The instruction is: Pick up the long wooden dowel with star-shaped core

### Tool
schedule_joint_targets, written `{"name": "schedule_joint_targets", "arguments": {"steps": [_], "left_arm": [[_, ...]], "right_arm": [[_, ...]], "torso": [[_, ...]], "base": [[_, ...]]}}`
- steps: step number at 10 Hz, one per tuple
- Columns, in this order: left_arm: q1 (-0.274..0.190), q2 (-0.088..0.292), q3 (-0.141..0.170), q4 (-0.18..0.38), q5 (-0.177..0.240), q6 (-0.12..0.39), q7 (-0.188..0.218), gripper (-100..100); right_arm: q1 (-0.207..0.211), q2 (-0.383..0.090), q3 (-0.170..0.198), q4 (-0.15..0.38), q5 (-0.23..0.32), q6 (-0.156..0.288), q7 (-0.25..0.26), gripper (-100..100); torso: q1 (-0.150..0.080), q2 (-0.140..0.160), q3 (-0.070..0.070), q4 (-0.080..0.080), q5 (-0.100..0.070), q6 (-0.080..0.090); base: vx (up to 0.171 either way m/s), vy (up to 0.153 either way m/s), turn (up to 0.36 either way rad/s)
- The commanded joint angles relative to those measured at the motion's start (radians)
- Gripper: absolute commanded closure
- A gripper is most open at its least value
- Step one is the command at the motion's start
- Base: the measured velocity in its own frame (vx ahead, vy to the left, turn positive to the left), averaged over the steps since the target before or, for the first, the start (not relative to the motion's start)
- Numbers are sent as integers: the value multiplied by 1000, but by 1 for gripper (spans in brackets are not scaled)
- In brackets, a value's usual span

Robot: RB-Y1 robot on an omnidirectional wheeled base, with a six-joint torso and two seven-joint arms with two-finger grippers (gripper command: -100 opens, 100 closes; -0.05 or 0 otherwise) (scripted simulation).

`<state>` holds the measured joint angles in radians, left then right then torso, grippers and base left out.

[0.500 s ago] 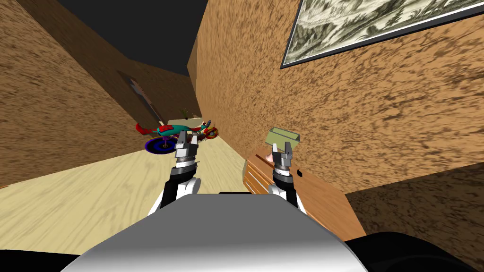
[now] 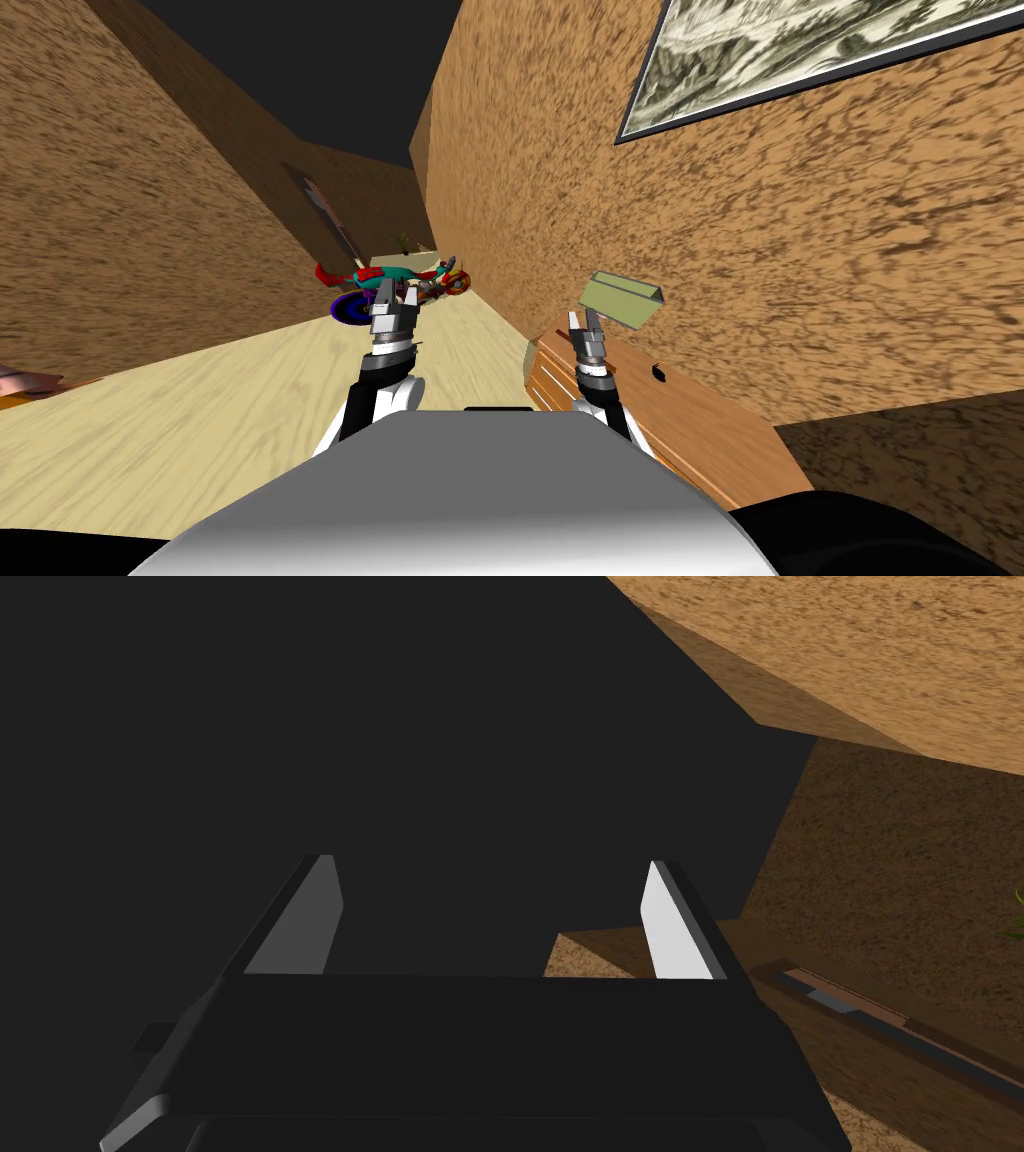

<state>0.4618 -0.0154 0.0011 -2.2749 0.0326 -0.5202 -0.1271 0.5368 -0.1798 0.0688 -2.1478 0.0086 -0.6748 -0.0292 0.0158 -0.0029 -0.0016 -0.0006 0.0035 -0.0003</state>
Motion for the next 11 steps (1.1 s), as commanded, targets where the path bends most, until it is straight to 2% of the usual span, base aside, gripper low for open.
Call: {"name": "schedule_joint_targets", "arguments": {"steps": [1, 3, 4, 5, 6, 7, 8, 9, 10, 11], "left_arm": [[0, 0, 0, 0, 0, 0, 0, 0], [0, 0, 0, 0, 0, 0, 0, 0], [0, 0, 0, 0, 0, 0, 0, 0], [0, 0, 0, 0, 0, 0, 0, 0], [0, 0, 0, 0, 0, 0, 0, 0], [0, 0, 0, 0, 0, 0, 0, 0], [0, 0, 0, 0, 0, 0, 0, 0], [0, 0, 0, 0, 0, 0, 0, 0], [0, 0, 0, 0, 0, 0, 0, 0], [0, 0, 0, 0, 0, 0, 0, 0]], "right_arm": [[4, -32, 4, 23, 0, -15, -1, -100], [11, -99, 21, 90, 4, -37, 0, -100], [11, -118, 21, 90, 4, -37, 0, -100], [16, -152, 30, 128, 9, -47, 1, -100], [16, -167, 30, 128, 9, -47, 1, -100], [22, -205, 40, 169, 15, -57, 4, -100], [22, -218, 40, 169, 15, -57, 4, -100], [28, -258, 50, 206, 22, -65, 7, -100], [28, -272, 50, 213, 22, -65, 7, -100], [36, -310, 60, 260, 31, -72, 11, -100]], "torso": [[0, 0, 0, 0, 0, 0], [-6, 3, 2, 1, -1, 0], [-5, 2, 1, 0, -1, 0], [-8, 1, 1, 0, -1, 0], [-6, 1, 0, 0, -1, 0], [-8, 1, 1, 0, -1, 0], [-8, 2, 1, 0, -2, 0], [-10, 2, 1, 0, -2, 0], [-9, 0, 0, 0, -2, 0], [-10, 0, 0, 0, -2, 0]], "base": [[24, 155, 12], [8, 148, 87], [38, 120, 52], [45, 150, 83], [27, 123, 36], [10, 117, 83], [30, 95, 39], [57, 108, 98], [53, 97, 49], [66, 116, 103]]}}
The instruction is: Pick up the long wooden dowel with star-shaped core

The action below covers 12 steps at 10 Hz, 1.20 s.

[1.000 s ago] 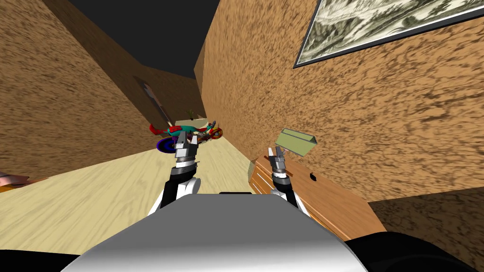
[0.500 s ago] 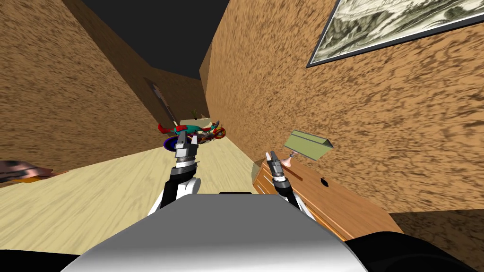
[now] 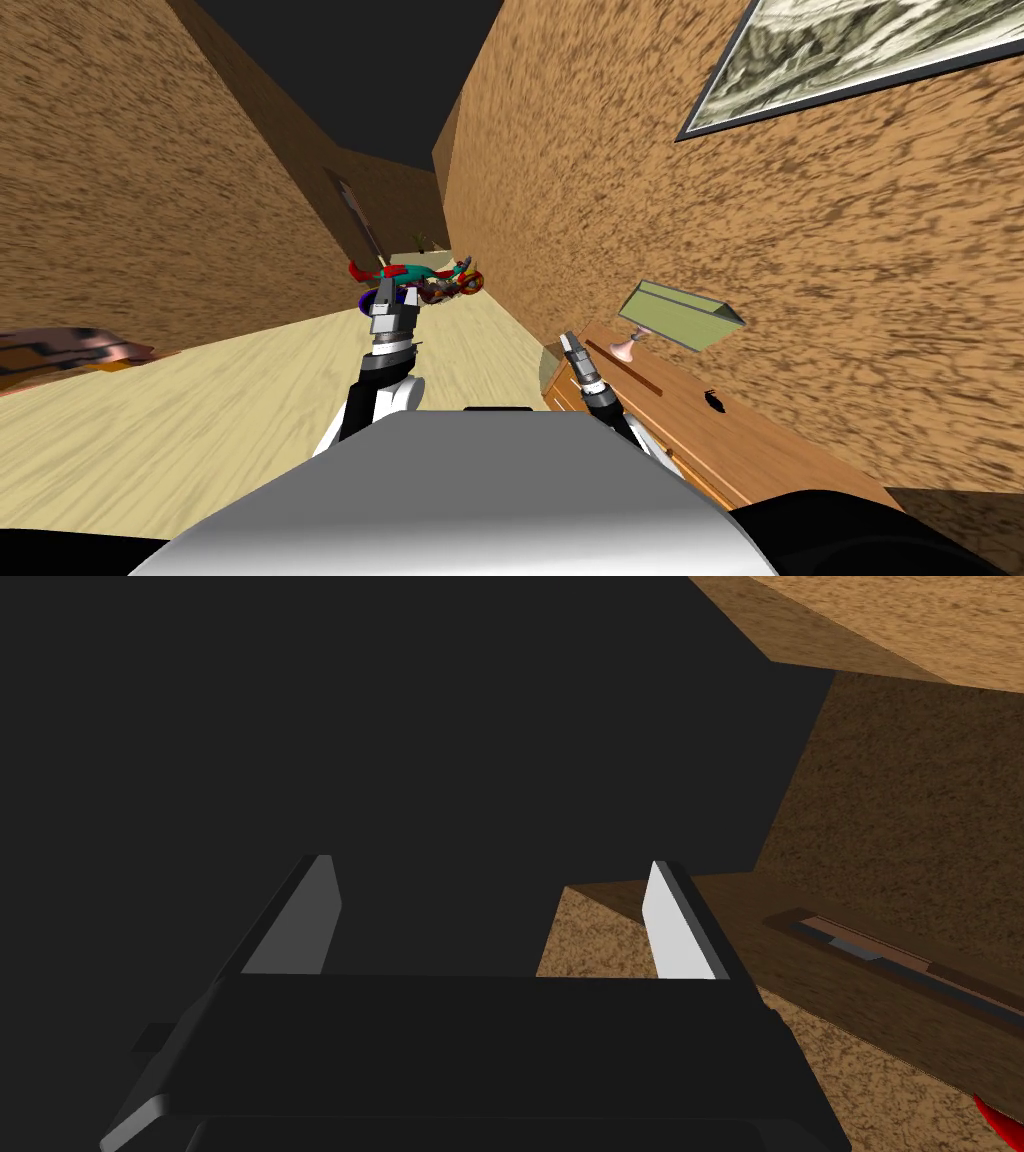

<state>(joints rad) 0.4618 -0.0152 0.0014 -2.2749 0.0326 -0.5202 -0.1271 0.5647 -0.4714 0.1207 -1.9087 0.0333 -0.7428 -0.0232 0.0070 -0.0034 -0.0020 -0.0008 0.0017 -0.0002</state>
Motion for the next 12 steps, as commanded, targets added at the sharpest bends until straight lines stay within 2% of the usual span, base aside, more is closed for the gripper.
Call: {"name": "schedule_joint_targets", "arguments": {"steps": [1, 2, 3, 4, 7, 8, 9, 10, 11, 12], "left_arm": [[0, 0, 0, 0, 0, 0, 0, 0], [0, 0, 0, 0, 0, 0, 0, 0], [0, 0, 0, 0, 0, 0, 0, 0], [0, 0, 0, 0, 0, 0, 0, 0], [0, 0, 0, 0, 0, 0, 0, 0], [0, 0, 0, 0, 0, 0, 0, 0], [0, 0, 0, 0, 0, 0, 0, 0], [0, 0, 0, 0, 0, 0, 0, 0], [0, 0, 0, 0, 0, 0, 0, 0], [0, 0, 0, 0, 0, 0, 0, 0]], "right_arm": [[8, -36, 8, 20, 6, -4, 5, -100], [16, -74, 18, 61, 17, -11, 9, -100], [16, -92, 18, 69, 17, -11, 9, -100], [25, -133, 29, 104, 28, -16, 15, -100], [35, -209, 40, 163, 41, -20, 21, -100], [35, -209, 40, 168, 41, -20, 21, -100], [44, -257, 51, 200, 55, -23, 27, -100], [44, -267, 51, 218, 55, -23, 27, -100], [54, -311, 63, 250, 71, -25, 35, -100], [54, -325, 63, 268, 71, -25, 35, -100]], "torso": [[0, 0, 0, 0, 0, 0], [-1, 1, 1, 0, 0, 0], [1, 1, 1, 0, 0, 0], [-1, 2, 1, 0, 0, 0], [-1, 1, 1, 0, 0, 0], [-3, 1, 1, 0, 0, 0], [-5, 3, 1, 1, -1, 1], [-4, 2, 1, 0, -1, 0], [-4, 2, 1, 0, -1, 0], [-3, 1, 1, 0, -1, 0]], "base": [[44, 97, 45], [41, 124, 100], [39, 100, 41], [57, 94, 120], [53, 85, 63], [25, 23, -7], [44, 60, 106], [46, 56, 62], [65, 61, 115], [72, 53, 47]]}}
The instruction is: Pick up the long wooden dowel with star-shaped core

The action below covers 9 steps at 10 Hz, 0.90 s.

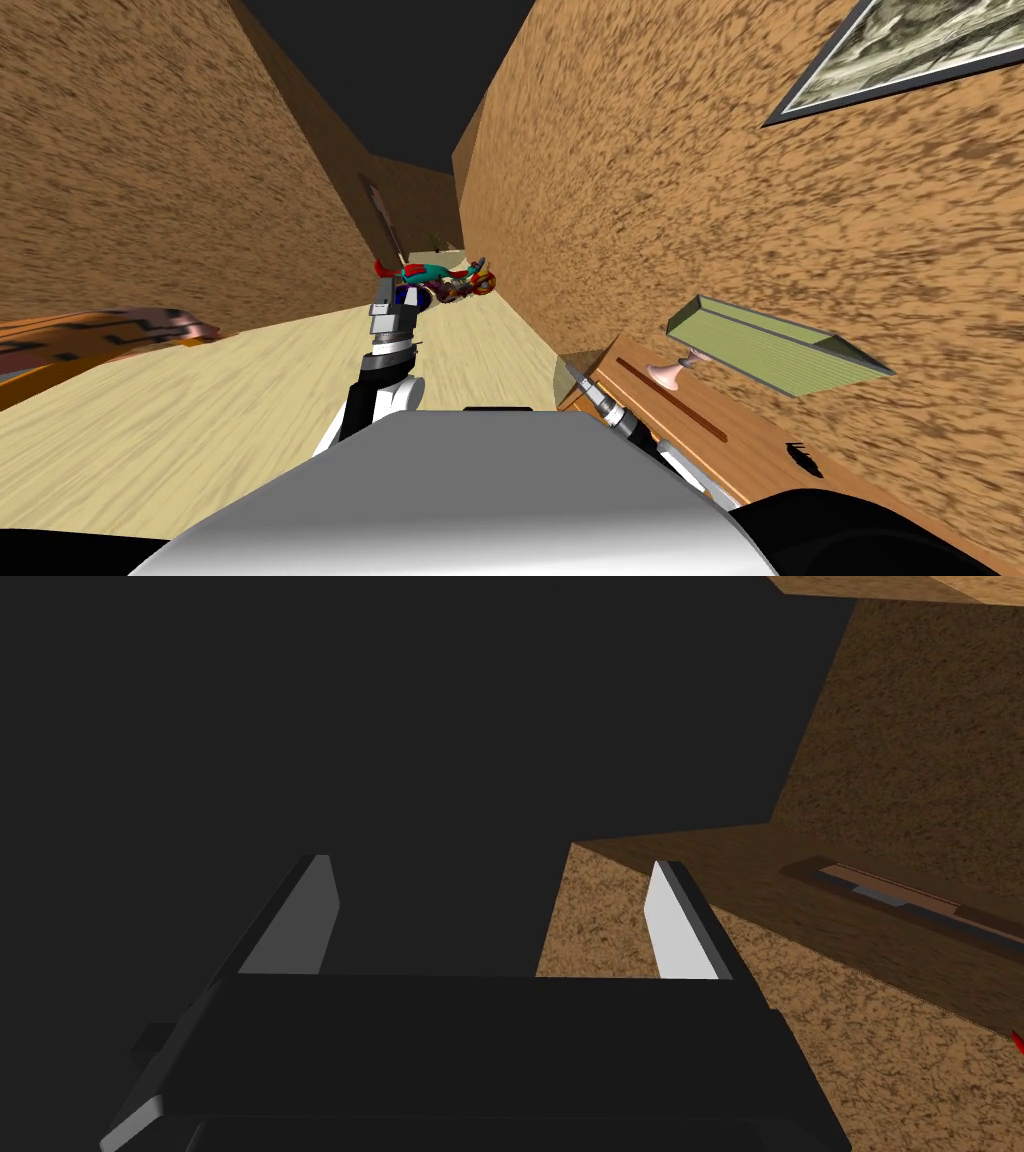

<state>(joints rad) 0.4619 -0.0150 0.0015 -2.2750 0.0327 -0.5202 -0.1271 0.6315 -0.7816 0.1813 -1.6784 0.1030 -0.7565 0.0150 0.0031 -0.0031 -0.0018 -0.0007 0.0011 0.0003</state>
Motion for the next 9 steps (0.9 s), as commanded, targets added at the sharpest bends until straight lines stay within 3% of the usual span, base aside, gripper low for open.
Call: {"name": "schedule_joint_targets", "arguments": {"steps": [1, 4, 5, 6, 9], "left_arm": [[0, 0, 0, 0, 0, 0, 0, 0], [0, 0, 0, 0, 0, 0, 0, 0], [0, 0, 0, 0, 0, 0, 0, 0], [0, 0, 0, 0, 0, 0, 0, 0], [0, 0, 0, 0, 0, 0, 0, 0]], "right_arm": [[-13, -15, 2, 38, 1, -11, -3, -100], [8, -117, 27, 133, 34, -13, 13, -100], [8, -126, 27, 136, 34, -13, 13, -100], [18, -162, 39, 184, 52, -12, 22, -100], [29, -227, 53, 230, 71, -10, 31, -100]], "torso": [[0, 0, 0, 0, 0, 0], [-1, 1, 1, 0, 0, 0], [-1, 0, 0, 0, 0, 0], [-1, 0, 0, 0, 0, 0], [-2, 0, 0, 0, 0, 0]], "base": [[36, 26, -14], [54, 48, 96], [69, 40, 51], [75, 45, 102], [67, 24, 66]]}}
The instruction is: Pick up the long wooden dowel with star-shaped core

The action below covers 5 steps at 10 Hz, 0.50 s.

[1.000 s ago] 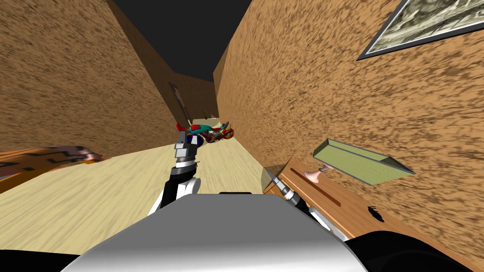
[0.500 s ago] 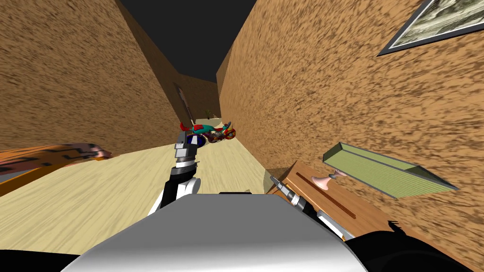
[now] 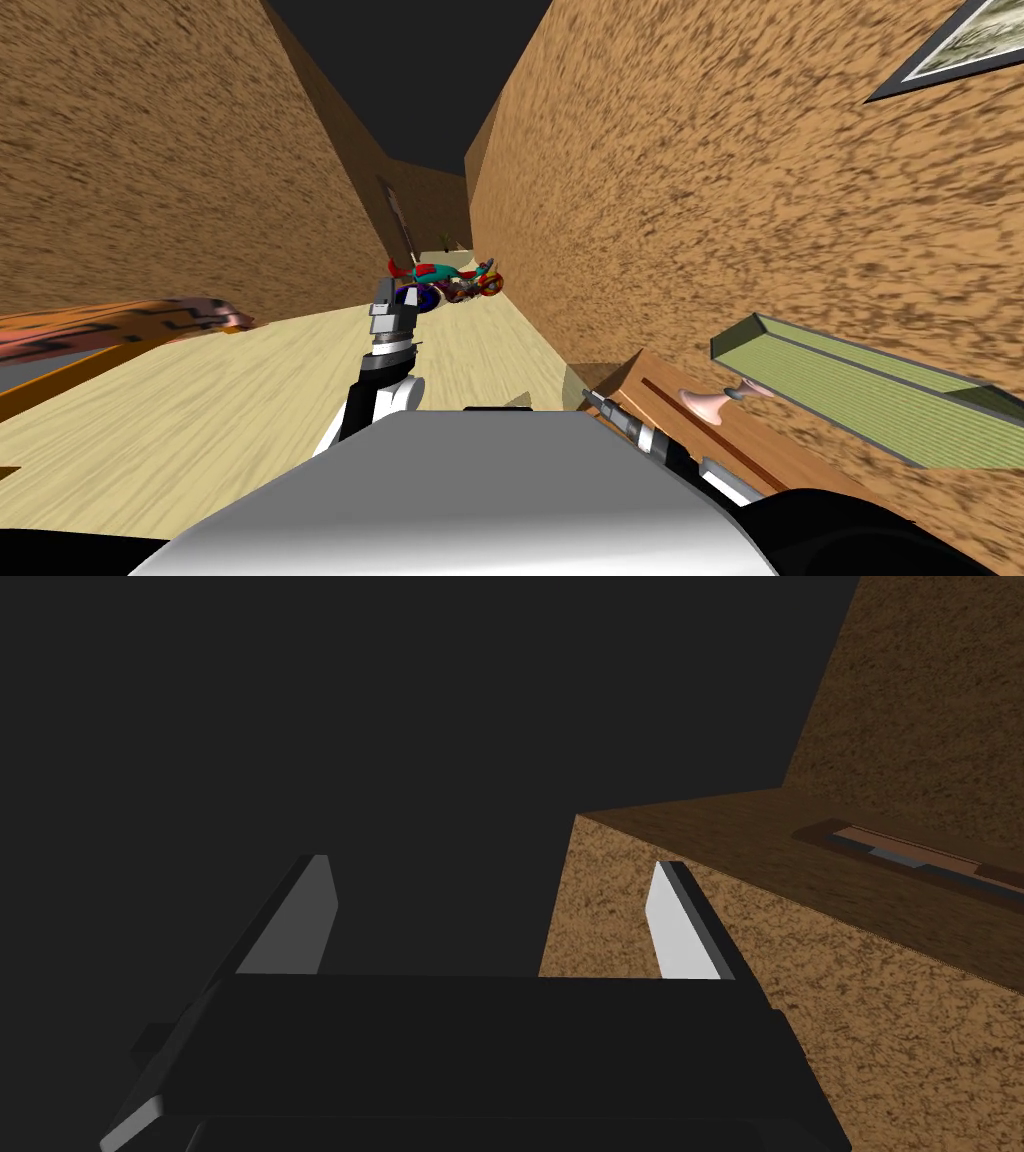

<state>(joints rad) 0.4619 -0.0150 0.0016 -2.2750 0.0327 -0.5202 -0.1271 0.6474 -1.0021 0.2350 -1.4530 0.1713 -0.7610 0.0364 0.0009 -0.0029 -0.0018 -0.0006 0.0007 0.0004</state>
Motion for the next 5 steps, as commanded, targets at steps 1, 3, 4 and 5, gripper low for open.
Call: {"name": "schedule_joint_targets", "arguments": {"steps": [1, 3, 4, 5], "left_arm": [[0, 0, 0, 0, 0, 0, 0, 0], [0, 0, 0, 0, 0, 0, 0, 0], [0, 0, 0, 0, 0, 0, 0, 0], [0, 0, 0, 0, 0, 0, 0, 0]], "right_arm": [[24, -50, 13, 49, 23, -2, 19, -100], [35, -97, 28, 91, 44, 1, 29, -100], [46, -131, 44, 131, 66, 6, 40, -100], [46, -138, 44, 131, 66, 6, 40, -100]], "torso": [[0, 0, 0, 0, 0, 0], [-1, -2, -1, 0, 0, 0], [0, -1, -1, 0, 0, 0], [-1, -1, -1, 0, 0, 0]], "base": [[67, 11, 115], [93, 10, 93], [79, -2, 108], [54, -11, 50]]}}
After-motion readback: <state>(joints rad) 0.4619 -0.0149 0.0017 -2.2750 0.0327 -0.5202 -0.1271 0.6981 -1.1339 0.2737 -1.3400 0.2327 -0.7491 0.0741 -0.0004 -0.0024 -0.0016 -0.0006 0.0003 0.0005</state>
